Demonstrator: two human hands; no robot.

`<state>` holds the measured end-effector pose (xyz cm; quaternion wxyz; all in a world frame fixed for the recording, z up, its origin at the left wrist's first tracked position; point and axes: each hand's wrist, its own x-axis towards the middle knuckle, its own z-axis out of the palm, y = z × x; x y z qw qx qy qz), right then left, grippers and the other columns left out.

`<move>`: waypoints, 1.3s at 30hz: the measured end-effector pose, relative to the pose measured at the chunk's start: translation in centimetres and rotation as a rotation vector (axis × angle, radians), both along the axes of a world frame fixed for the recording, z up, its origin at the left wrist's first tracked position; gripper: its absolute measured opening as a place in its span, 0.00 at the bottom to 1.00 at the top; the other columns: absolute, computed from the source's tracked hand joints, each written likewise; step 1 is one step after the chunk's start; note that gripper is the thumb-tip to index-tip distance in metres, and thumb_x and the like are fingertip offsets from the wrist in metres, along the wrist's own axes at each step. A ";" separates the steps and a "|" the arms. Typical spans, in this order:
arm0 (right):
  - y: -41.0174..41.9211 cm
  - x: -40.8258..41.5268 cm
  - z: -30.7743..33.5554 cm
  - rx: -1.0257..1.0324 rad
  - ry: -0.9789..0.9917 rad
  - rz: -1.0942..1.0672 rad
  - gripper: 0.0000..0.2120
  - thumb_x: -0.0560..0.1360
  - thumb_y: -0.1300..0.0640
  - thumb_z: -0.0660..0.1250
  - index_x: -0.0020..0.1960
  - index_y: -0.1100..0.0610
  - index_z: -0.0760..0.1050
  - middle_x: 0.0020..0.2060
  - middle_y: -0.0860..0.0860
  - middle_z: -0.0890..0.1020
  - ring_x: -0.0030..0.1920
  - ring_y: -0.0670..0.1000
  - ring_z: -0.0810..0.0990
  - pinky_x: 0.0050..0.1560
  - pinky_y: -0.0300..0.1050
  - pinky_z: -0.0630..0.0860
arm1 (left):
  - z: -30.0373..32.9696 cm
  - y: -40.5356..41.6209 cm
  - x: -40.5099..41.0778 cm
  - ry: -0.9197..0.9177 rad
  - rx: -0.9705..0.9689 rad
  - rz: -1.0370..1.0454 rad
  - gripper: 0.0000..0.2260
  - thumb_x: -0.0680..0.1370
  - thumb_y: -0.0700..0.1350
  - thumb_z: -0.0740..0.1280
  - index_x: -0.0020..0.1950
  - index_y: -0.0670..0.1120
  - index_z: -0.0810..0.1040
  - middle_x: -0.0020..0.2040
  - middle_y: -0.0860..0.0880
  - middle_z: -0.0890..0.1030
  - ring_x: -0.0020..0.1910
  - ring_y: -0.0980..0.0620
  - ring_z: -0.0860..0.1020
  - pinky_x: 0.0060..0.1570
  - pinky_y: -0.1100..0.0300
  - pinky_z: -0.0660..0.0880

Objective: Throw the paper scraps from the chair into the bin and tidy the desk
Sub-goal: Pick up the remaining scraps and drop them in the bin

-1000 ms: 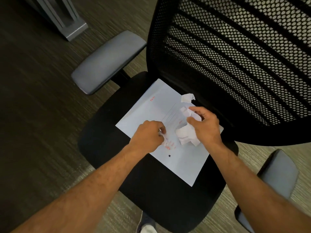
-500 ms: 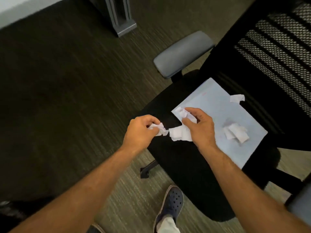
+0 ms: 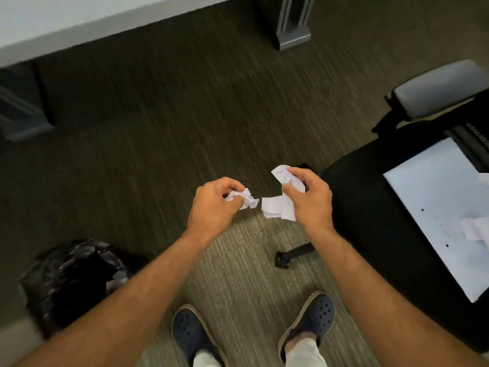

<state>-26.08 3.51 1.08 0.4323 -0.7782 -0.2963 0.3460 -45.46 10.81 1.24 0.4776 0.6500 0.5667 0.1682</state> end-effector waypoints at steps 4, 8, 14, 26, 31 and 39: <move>1.8 -8.3 -1.2 -0.013 0.010 0.120 0.15 0.74 0.62 0.71 0.51 0.41 0.81 0.46 0.34 0.83 0.48 0.35 0.80 0.43 0.30 0.74 | -0.4 0.4 -8.4 0.003 0.014 0.146 0.07 0.72 0.42 0.74 0.45 0.54 0.85 0.39 0.60 0.85 0.39 0.61 0.82 0.38 0.60 0.80; 3.2 -16.9 -2.6 -0.051 0.028 0.244 0.18 0.73 0.62 0.71 0.46 0.37 0.79 0.42 0.28 0.81 0.47 0.34 0.80 0.41 0.26 0.75 | -1.4 -0.6 -16.5 0.028 0.010 0.278 0.07 0.72 0.41 0.74 0.45 0.53 0.85 0.40 0.59 0.85 0.39 0.60 0.82 0.40 0.57 0.80; 4.0 -27.7 -5.4 -0.121 0.039 0.407 0.14 0.75 0.61 0.71 0.55 0.45 0.81 0.45 0.34 0.79 0.46 0.33 0.79 0.37 0.25 0.74 | -3.6 -3.6 -27.8 -0.010 -0.040 0.509 0.09 0.72 0.40 0.74 0.43 0.54 0.83 0.40 0.59 0.85 0.40 0.58 0.83 0.40 0.59 0.78; 2.3 -44.9 -11.4 -0.168 0.026 0.693 0.14 0.74 0.64 0.70 0.58 0.55 0.82 0.53 0.45 0.84 0.52 0.42 0.79 0.49 0.23 0.69 | -11.9 -9.3 -42.8 0.156 -0.133 0.757 0.09 0.73 0.41 0.72 0.46 0.56 0.82 0.41 0.58 0.85 0.40 0.57 0.82 0.40 0.60 0.76; 0.7 -48.2 -14.9 -0.297 0.011 0.728 0.15 0.75 0.62 0.70 0.62 0.56 0.81 0.56 0.49 0.83 0.56 0.48 0.80 0.57 0.41 0.75 | -15.4 -10.8 -45.6 0.217 -0.200 0.797 0.10 0.73 0.40 0.72 0.44 0.56 0.82 0.38 0.56 0.83 0.36 0.54 0.81 0.36 0.57 0.76; -0.7 -50.3 -18.4 -0.562 0.082 0.853 0.29 0.78 0.51 0.70 0.76 0.52 0.67 0.71 0.54 0.74 0.70 0.56 0.72 0.69 0.52 0.71 | -18.9 -12.7 -46.2 0.200 -0.297 0.828 0.10 0.75 0.41 0.72 0.53 0.53 0.84 0.44 0.51 0.85 0.40 0.53 0.82 0.41 0.59 0.75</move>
